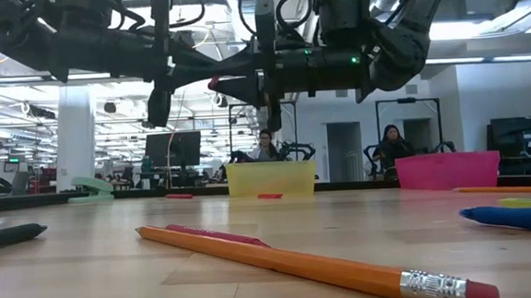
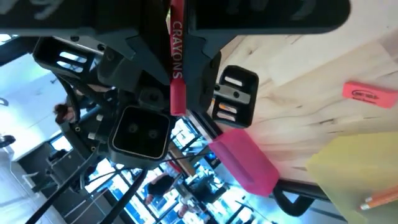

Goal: Sort crayons/erasers/pens/pencils in bins
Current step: Put the red crayon into the blue bin

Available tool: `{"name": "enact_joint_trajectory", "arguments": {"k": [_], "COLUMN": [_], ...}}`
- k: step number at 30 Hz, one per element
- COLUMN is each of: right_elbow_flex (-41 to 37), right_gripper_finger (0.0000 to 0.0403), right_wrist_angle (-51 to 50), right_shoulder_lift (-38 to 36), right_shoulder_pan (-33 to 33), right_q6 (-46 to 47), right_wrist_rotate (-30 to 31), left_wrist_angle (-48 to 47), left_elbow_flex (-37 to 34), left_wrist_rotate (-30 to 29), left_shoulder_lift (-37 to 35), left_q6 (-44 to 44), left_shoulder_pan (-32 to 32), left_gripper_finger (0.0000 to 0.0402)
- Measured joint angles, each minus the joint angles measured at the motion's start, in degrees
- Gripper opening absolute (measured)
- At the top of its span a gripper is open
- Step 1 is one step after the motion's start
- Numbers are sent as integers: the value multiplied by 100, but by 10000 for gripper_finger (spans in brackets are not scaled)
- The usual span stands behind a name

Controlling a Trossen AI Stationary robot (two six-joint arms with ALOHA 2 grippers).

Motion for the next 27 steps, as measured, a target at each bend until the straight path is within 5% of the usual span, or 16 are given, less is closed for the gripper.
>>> {"name": "enact_joint_trajectory", "arguments": {"k": [14, 27], "right_elbow_flex": [-4, 9], "right_gripper_finger": [27, 27], "right_wrist_angle": [-20, -26], "right_shoulder_lift": [-7, -11], "right_shoulder_pan": [4, 4], "right_q6": [24, -130], "right_wrist_rotate": [-14, -116], "left_wrist_angle": [75, -220], "left_elbow_flex": [-11, -11], "left_wrist_rotate": [318, 1245], "left_shoulder_lift": [27, -362], "left_q6": [387, 1372], "left_shoulder_pan": [9, 258], "left_gripper_finger": [24, 142]}}
